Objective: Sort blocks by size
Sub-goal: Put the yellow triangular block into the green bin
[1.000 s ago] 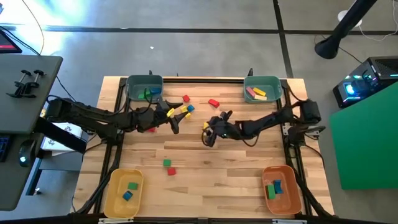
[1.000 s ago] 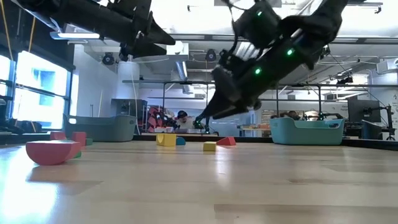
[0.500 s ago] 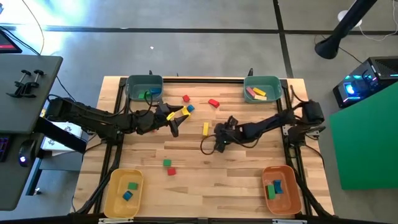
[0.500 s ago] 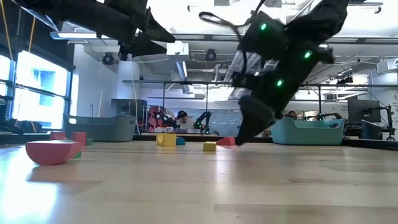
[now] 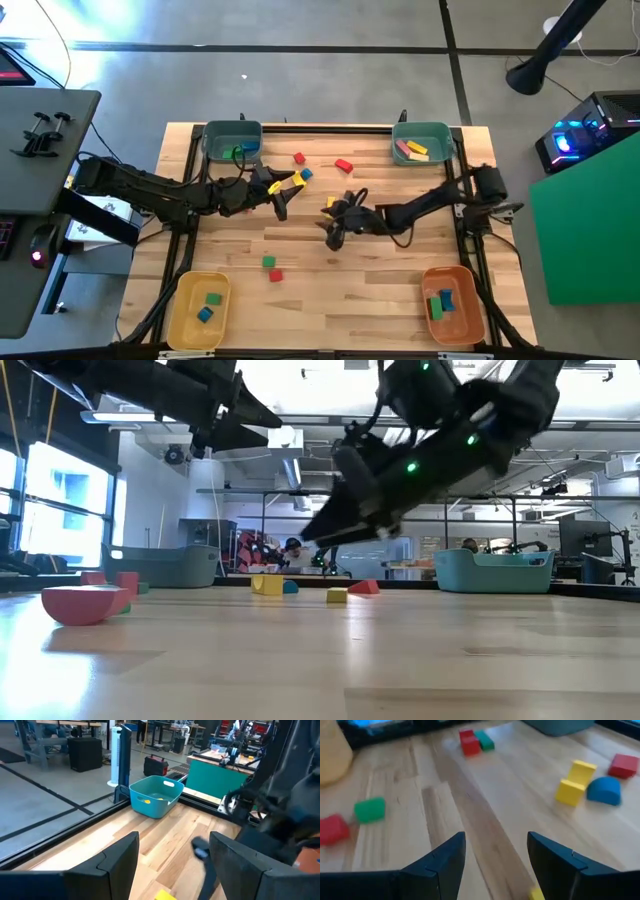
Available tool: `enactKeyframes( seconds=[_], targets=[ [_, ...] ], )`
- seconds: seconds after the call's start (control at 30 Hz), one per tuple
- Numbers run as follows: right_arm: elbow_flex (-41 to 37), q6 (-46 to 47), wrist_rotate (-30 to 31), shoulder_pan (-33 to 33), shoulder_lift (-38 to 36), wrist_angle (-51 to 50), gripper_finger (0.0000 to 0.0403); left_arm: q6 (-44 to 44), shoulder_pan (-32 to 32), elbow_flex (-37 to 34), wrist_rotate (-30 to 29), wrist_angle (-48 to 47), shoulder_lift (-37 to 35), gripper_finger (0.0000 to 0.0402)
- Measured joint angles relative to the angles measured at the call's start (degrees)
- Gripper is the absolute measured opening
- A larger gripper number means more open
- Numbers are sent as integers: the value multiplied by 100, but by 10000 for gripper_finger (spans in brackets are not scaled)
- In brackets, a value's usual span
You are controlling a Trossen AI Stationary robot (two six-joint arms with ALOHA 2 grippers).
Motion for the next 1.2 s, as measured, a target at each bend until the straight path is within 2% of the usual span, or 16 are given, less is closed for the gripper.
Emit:
enactKeyframes(
  seconds=[0.1,0.2,0.47,0.7,0.87,1.03,1.2],
  targets=[
    [0,-2,-18,-165,418,622,208,-46,-9,0,11,-2,0,229],
    [20,150,-48,-347,673,546,209,-87,-9,0,13,2,0,229],
    [74,-84,-186,-538,564,-526,209,-103,-7,0,13,2,0,229],
    [55,-304,-104,-323,-272,-2322,209,-147,-7,0,13,-70,0,230],
    [57,-345,596,-40,-996,-3544,209,-242,-7,0,13,-81,0,230],
    [33,319,1433,299,-1525,-4570,209,-246,-24,0,13,-85,0,230],
    [-378,1190,1594,578,-1712,-4475,208,-246,-51,0,13,-84,0,229]
  ],
)
